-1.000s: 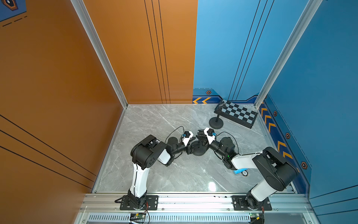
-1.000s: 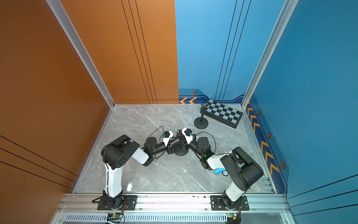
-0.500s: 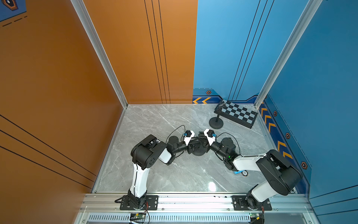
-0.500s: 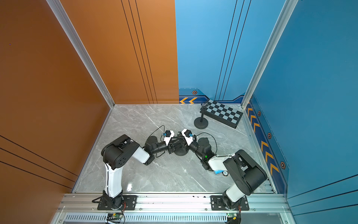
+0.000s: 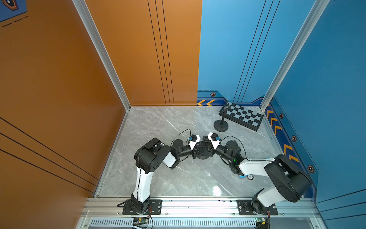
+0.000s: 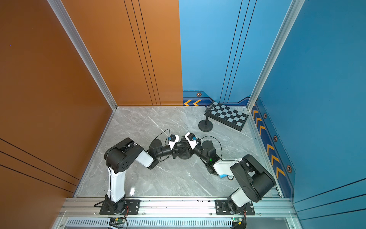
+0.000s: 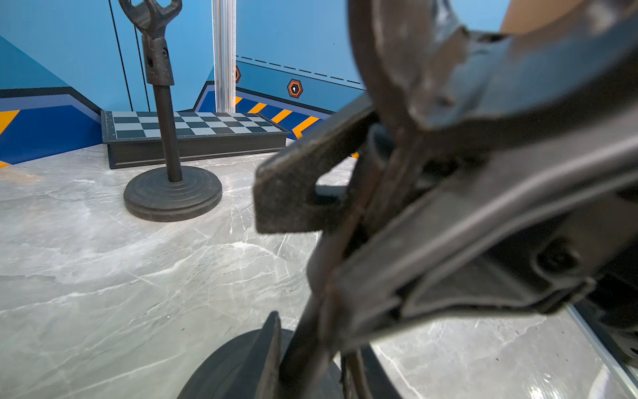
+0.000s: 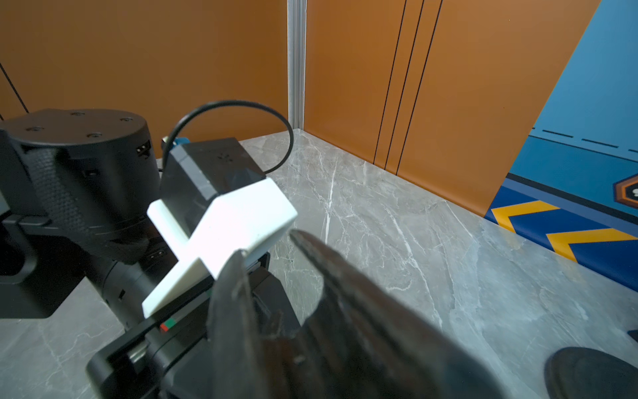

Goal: Assemble a microphone stand
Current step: Screw the microphone stand pole into the microphone stand base.

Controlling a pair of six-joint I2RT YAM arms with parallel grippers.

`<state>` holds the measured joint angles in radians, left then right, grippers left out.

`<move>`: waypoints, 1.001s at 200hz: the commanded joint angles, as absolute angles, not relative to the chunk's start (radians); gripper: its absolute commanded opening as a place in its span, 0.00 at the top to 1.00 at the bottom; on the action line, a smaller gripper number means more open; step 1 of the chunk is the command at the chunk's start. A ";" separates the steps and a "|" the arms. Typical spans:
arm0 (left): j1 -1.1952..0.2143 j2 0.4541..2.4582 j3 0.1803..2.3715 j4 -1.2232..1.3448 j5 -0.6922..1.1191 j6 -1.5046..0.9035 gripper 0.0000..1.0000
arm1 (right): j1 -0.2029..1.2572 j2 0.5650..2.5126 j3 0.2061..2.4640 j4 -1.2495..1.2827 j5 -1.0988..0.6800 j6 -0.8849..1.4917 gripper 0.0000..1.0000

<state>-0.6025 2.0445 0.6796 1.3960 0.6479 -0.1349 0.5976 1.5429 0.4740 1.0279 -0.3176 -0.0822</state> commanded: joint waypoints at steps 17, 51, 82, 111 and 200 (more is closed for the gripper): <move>-0.605 2.060 0.674 1.411 0.667 -0.109 0.71 | 0.613 1.587 0.476 0.800 -0.340 -0.082 1.00; -0.580 2.090 0.687 1.411 0.641 -0.129 0.63 | 0.627 1.619 0.501 0.744 -0.296 -0.107 1.00; -0.589 2.107 0.696 1.411 0.647 -0.116 0.68 | 0.625 1.666 0.459 0.847 -0.285 -0.063 1.00; -0.589 2.109 0.683 1.410 0.629 -0.095 0.91 | 0.630 1.634 0.439 0.829 -0.279 -0.061 1.00; -0.617 2.094 0.633 1.360 0.569 0.043 1.00 | 0.562 1.464 0.479 0.662 -0.456 -0.114 0.65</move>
